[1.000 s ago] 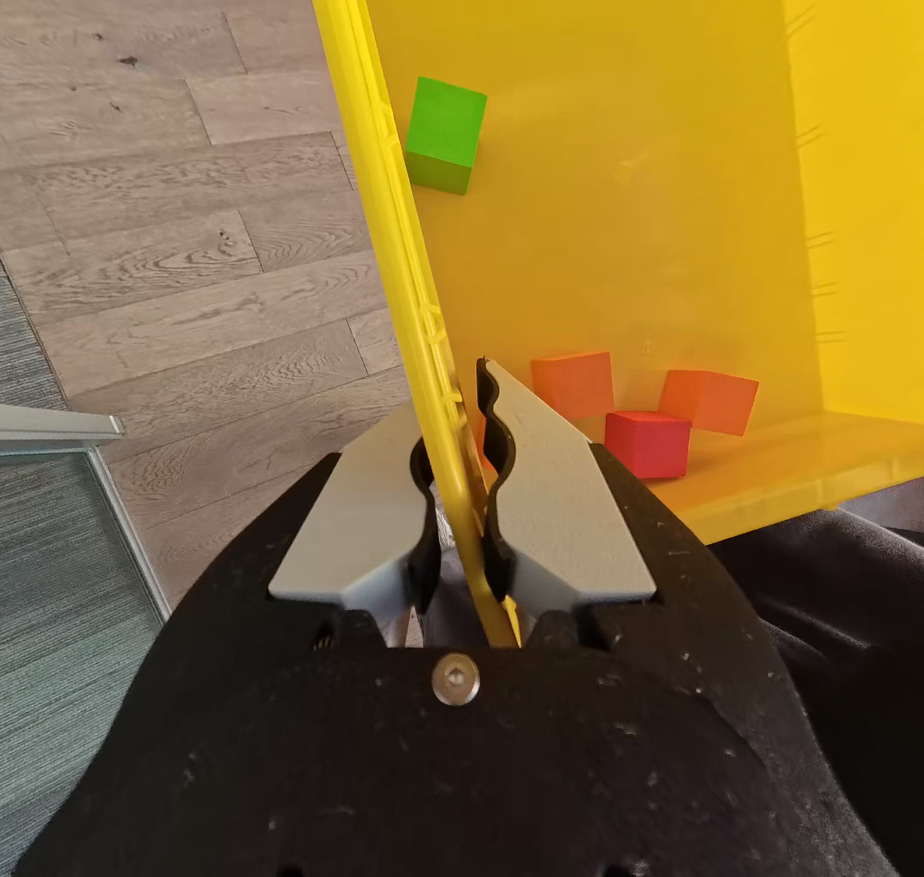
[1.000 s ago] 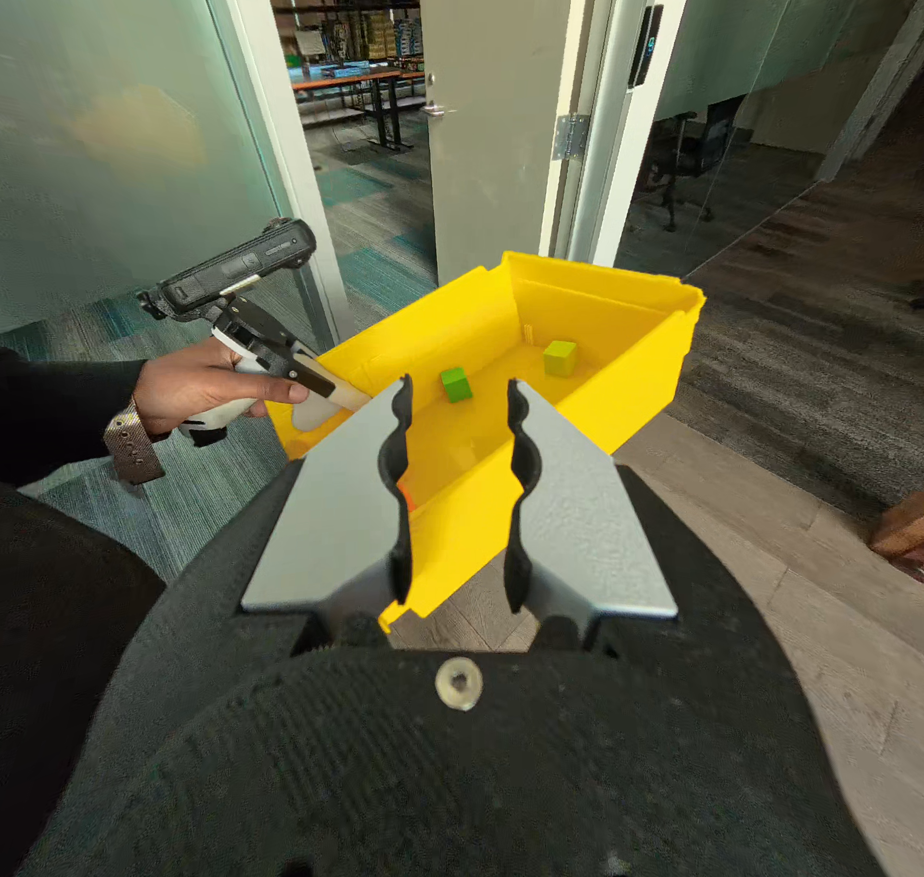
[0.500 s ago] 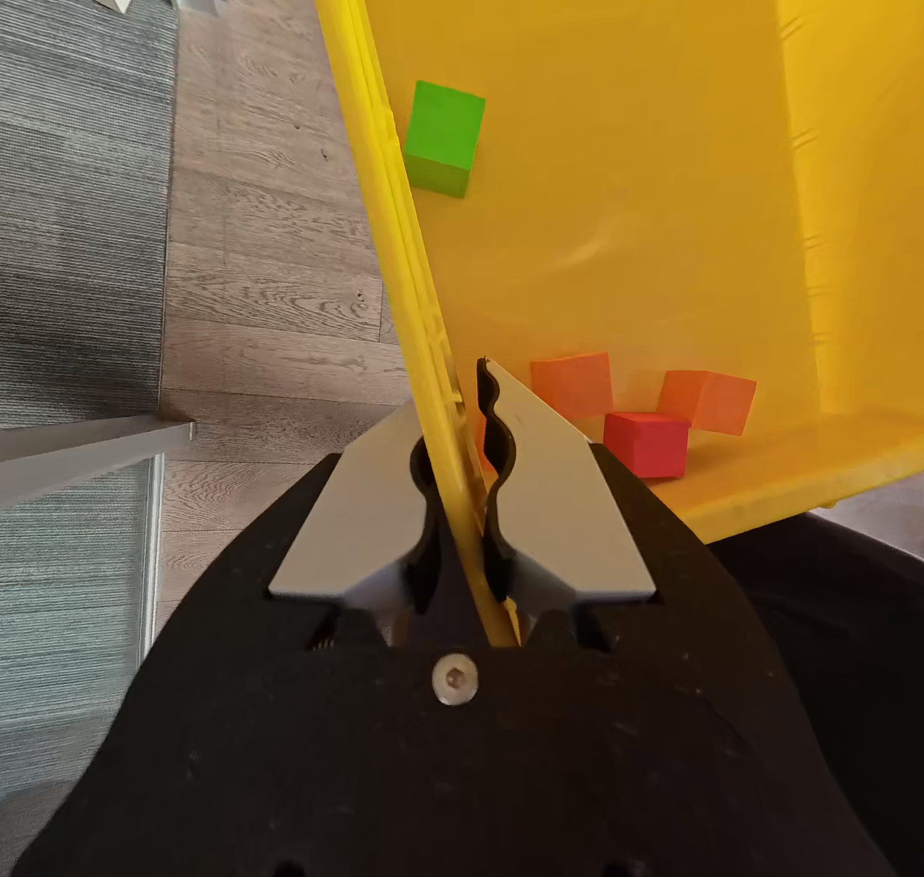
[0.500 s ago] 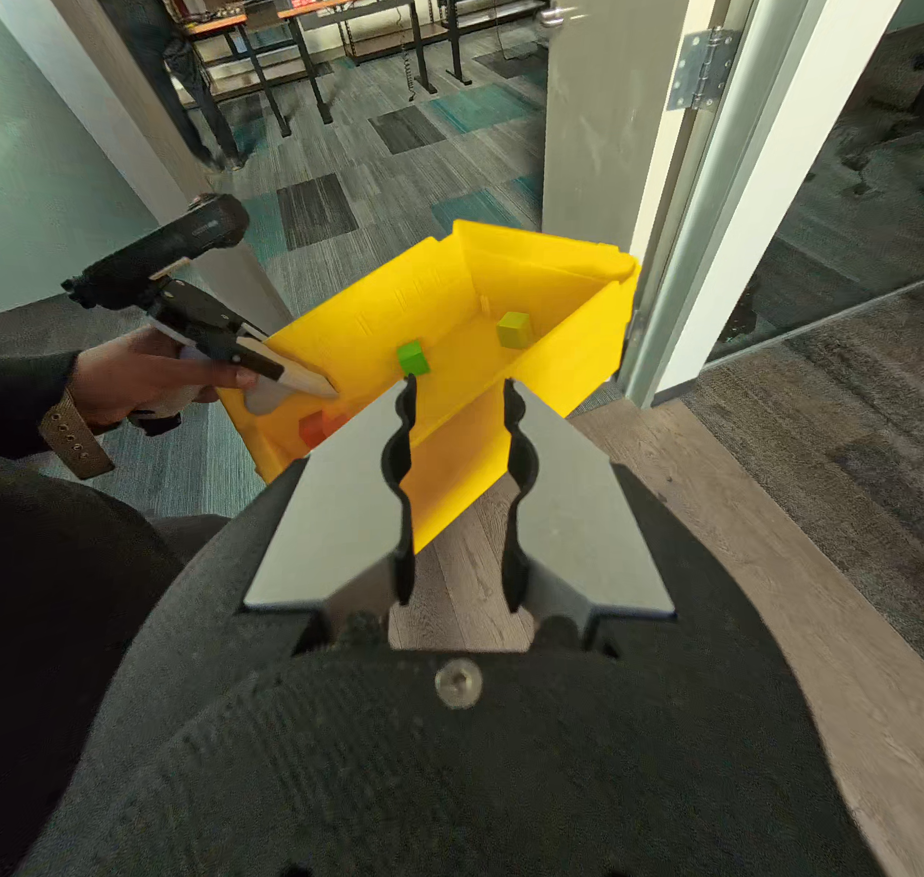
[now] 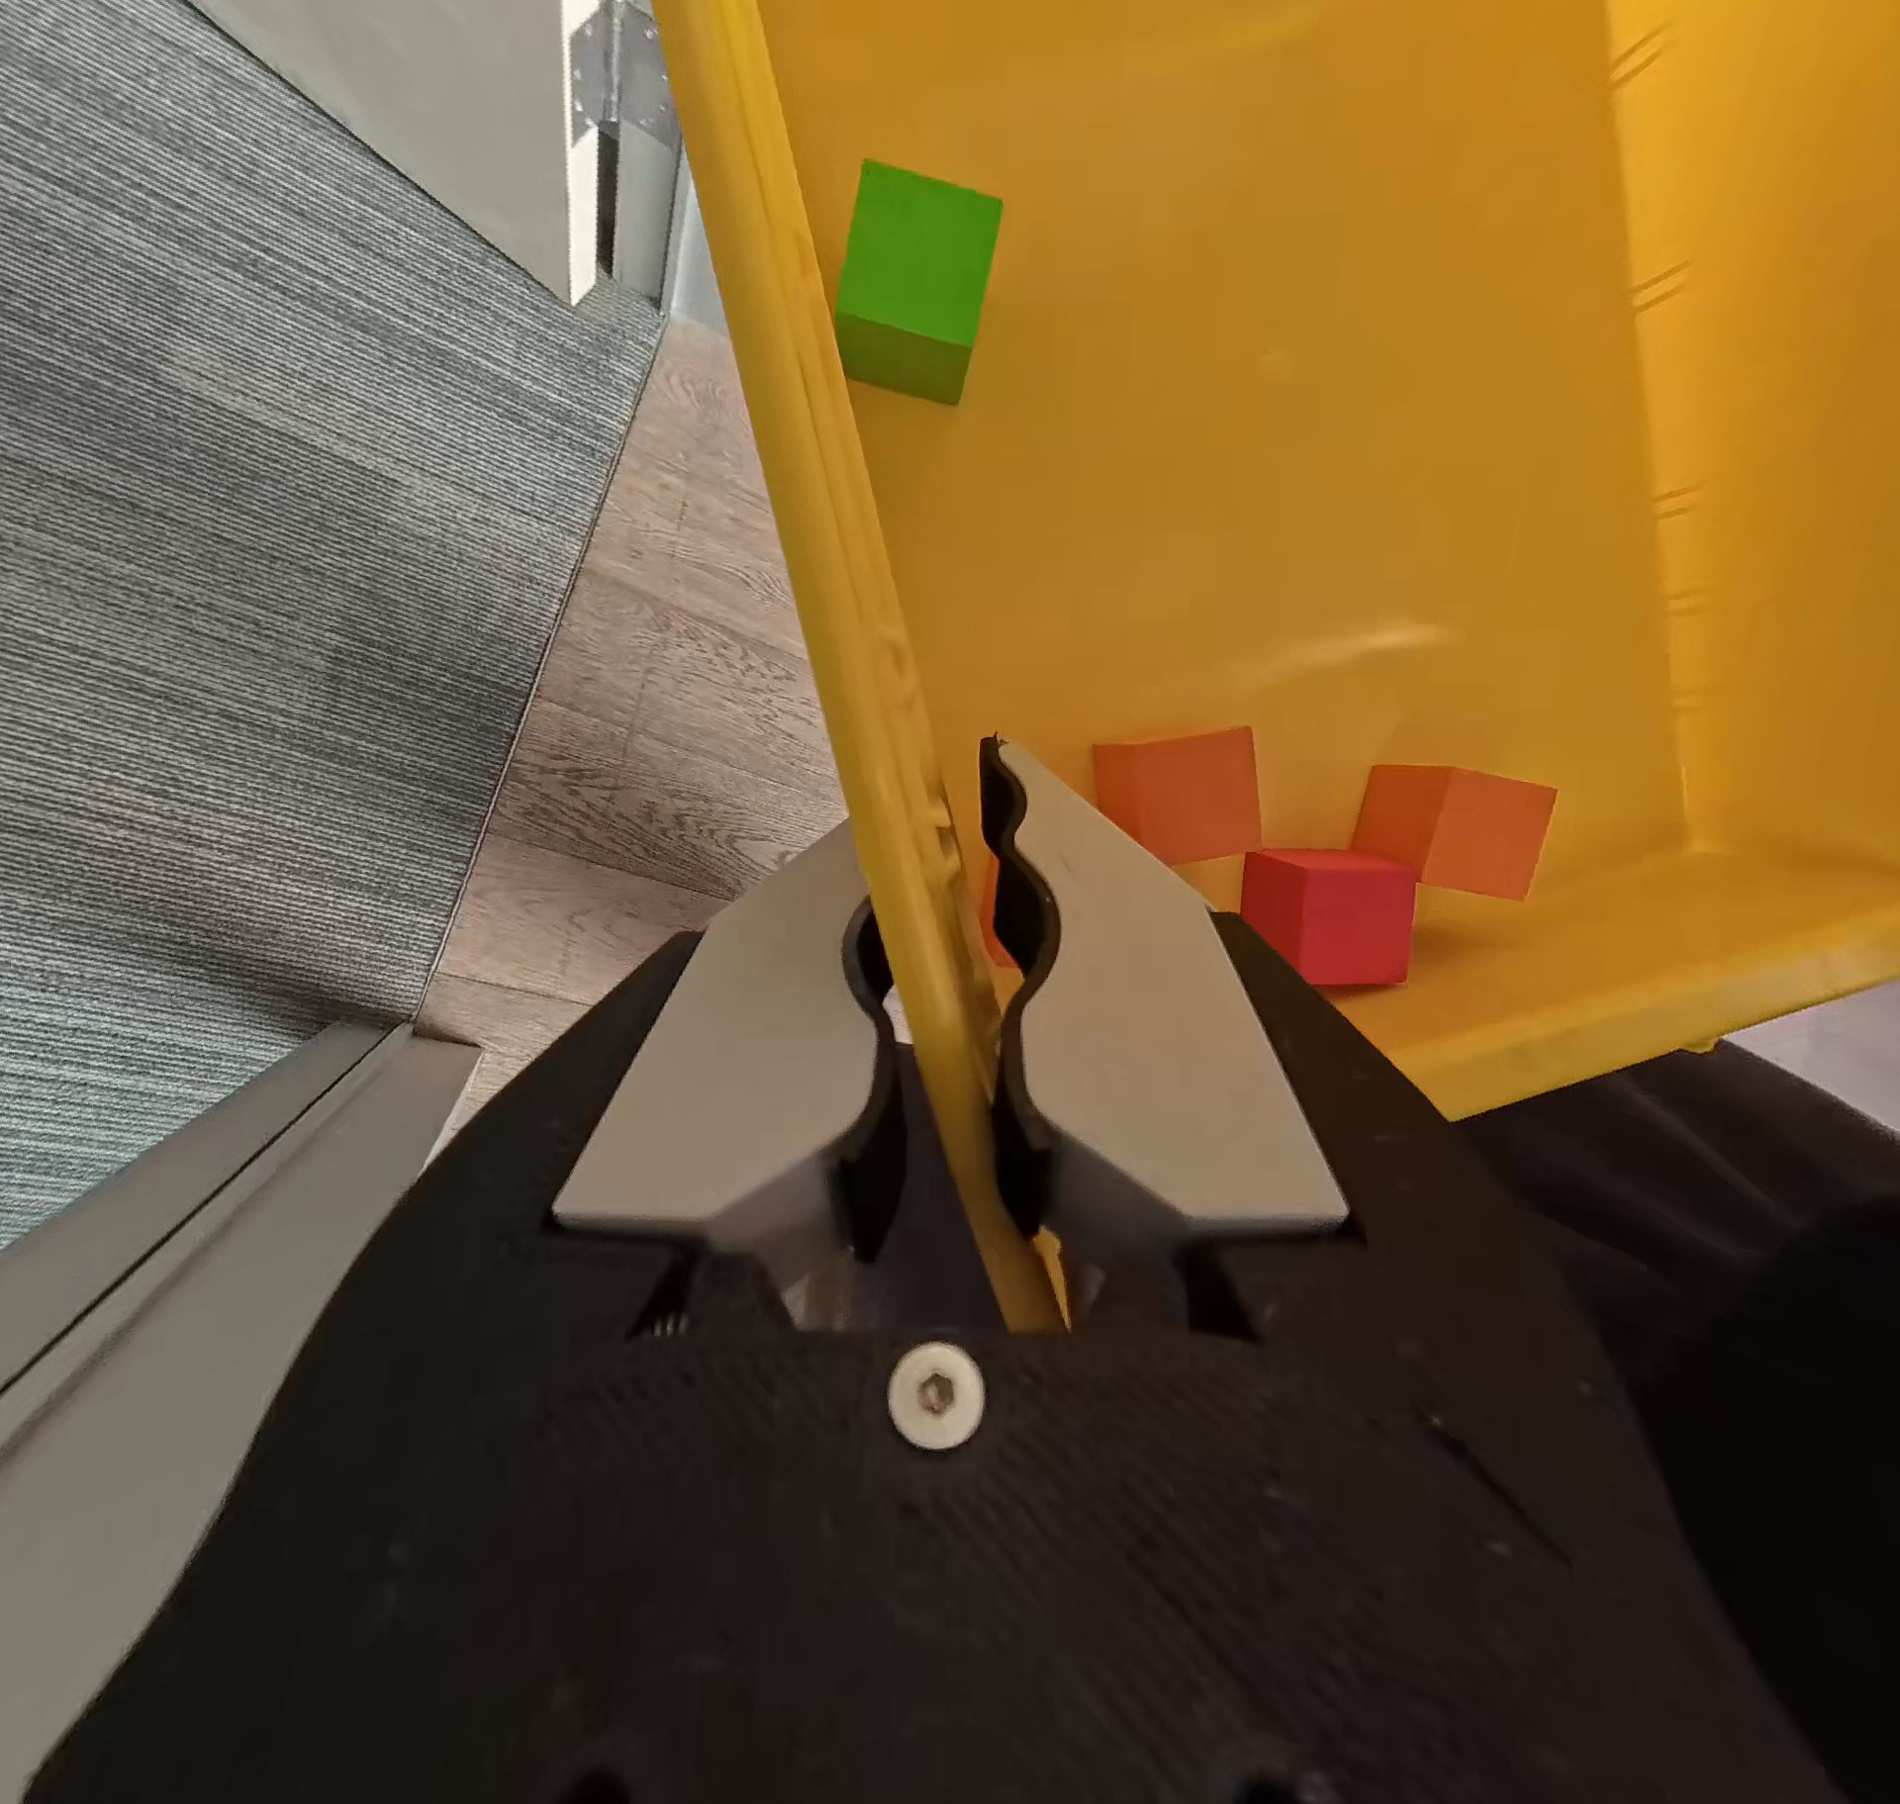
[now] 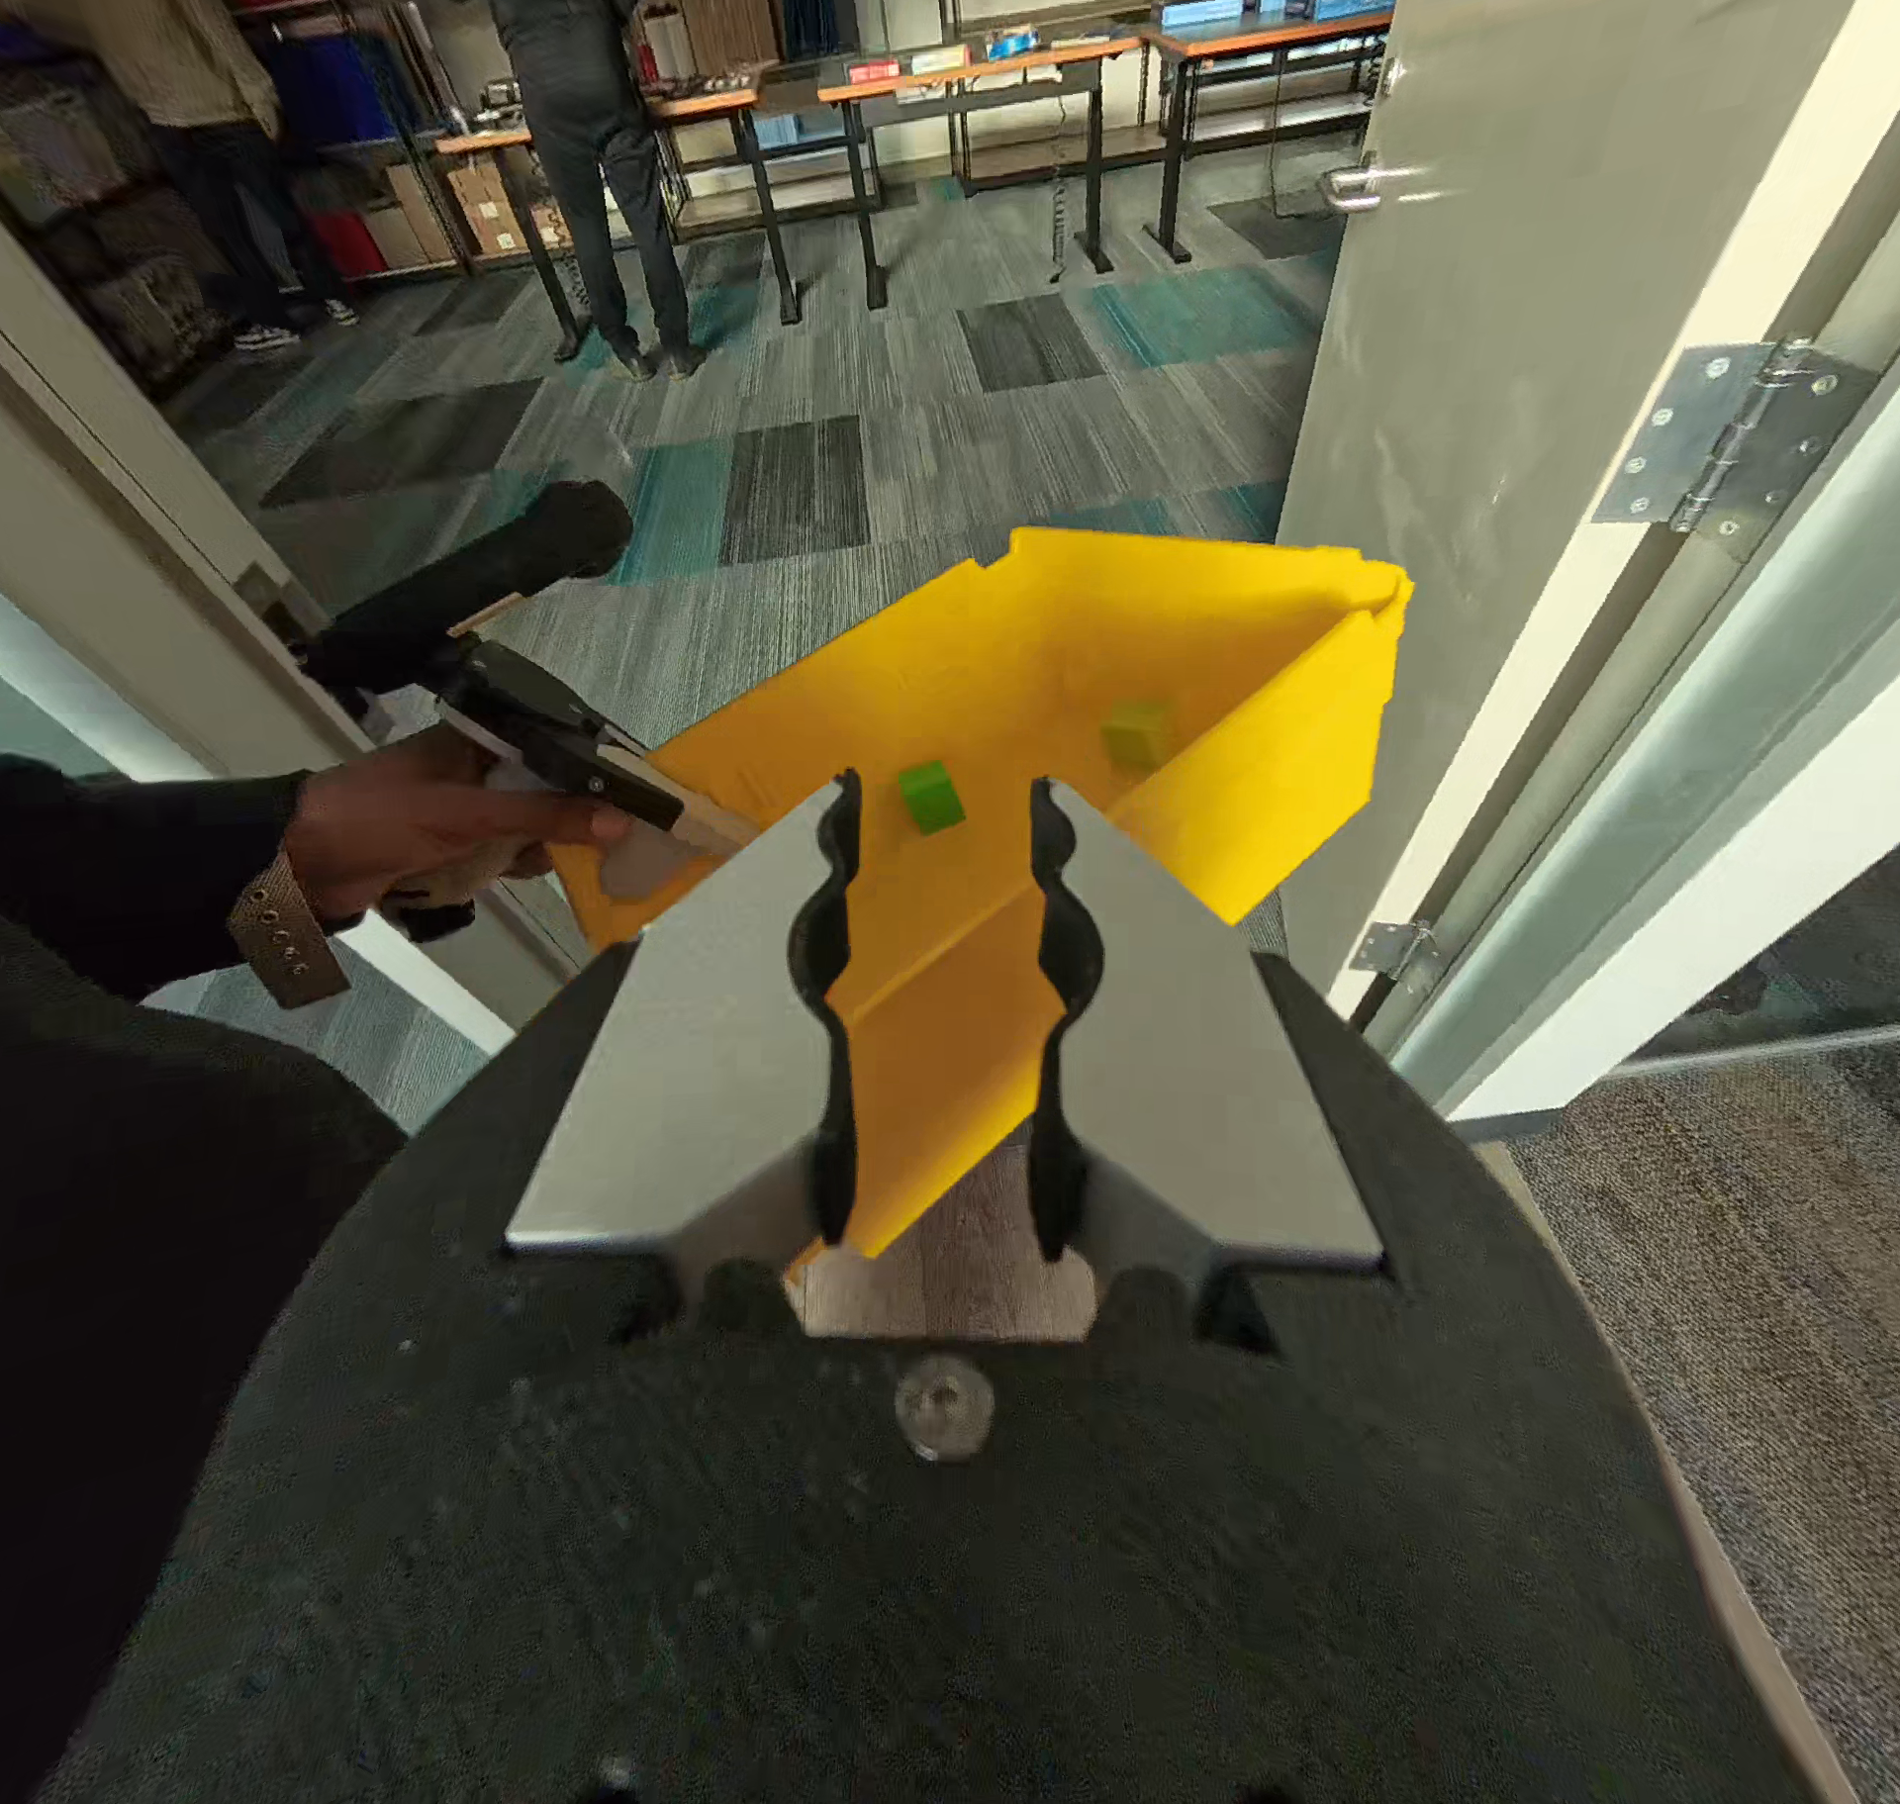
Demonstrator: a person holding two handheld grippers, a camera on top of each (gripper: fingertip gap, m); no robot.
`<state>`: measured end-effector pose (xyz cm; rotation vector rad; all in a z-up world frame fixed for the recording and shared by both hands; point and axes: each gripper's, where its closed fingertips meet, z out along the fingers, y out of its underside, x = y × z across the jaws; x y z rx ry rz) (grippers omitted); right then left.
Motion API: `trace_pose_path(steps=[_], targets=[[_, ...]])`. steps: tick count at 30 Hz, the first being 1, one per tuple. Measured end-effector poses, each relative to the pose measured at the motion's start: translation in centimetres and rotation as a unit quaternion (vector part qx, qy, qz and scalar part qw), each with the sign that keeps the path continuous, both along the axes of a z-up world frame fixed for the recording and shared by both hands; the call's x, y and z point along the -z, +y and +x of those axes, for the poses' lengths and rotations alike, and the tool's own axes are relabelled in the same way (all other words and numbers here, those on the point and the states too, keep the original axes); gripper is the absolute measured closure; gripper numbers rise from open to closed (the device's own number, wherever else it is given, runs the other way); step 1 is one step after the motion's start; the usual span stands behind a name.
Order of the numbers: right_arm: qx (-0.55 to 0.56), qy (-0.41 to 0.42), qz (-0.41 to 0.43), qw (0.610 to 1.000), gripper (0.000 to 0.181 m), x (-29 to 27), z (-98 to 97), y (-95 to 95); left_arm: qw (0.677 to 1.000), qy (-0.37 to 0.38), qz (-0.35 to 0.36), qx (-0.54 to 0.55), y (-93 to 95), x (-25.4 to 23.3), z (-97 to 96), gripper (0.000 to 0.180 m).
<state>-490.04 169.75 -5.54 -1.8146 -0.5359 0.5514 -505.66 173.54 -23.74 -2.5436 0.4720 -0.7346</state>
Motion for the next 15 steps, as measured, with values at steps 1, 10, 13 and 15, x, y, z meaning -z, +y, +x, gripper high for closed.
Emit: trace_pose_path(steps=[1, 10, 13, 15], targets=[[-0.013, -0.017, -0.010, 1.000, 0.150, 0.4, -0.6, 1.7, 1.000, 0.005, -0.001, -0.008, 1.6, -0.2, -0.5, 0.173], [-0.176, -0.012, -0.022, 0.984, 0.150, 2.2, -8.1, 18.3, 0.992, 0.006, -0.028, -0.120, 12.2, 1.3, -5.6, 0.173], [-0.239, -0.004, -0.028, 0.971, 0.149, 2.6, -10.8, 24.1, 0.983, 0.025, -0.046, -0.174, 15.5, 1.2, -7.9, 0.173], [-0.277, 0.021, -0.020, 0.960, 0.150, 1.5, -12.4, 27.7, 0.977, 0.045, -0.049, -0.203, 18.0, 0.4, -9.4, 0.173]])
